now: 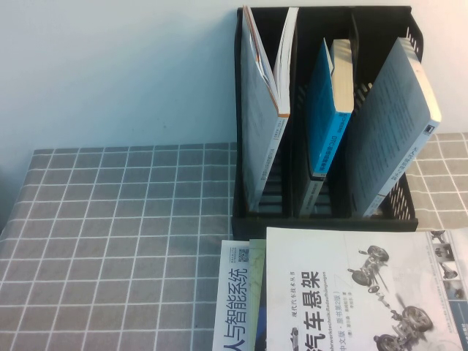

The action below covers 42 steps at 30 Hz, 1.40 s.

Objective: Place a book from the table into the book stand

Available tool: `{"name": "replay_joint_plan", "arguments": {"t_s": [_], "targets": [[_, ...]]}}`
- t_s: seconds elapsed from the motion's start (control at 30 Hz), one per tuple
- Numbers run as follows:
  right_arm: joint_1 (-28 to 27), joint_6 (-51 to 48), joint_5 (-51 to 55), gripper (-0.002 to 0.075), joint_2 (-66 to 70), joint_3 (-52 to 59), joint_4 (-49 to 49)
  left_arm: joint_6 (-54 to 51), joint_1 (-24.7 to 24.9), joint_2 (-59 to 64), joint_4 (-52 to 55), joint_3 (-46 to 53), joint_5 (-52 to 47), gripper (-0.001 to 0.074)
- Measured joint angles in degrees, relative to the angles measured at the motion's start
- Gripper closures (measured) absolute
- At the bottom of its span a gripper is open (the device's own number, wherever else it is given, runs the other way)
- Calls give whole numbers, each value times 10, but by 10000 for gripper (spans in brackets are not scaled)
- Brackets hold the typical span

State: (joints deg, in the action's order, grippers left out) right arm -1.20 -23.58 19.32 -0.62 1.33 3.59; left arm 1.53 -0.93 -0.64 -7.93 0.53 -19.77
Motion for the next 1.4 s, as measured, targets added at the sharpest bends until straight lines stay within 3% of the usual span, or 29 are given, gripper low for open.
{"name": "replay_joint_plan", "arguments": {"t_s": [1.4], "targets": [[0,0,0,729,0,0,0,0,0,0,0,0,0,739]]}}
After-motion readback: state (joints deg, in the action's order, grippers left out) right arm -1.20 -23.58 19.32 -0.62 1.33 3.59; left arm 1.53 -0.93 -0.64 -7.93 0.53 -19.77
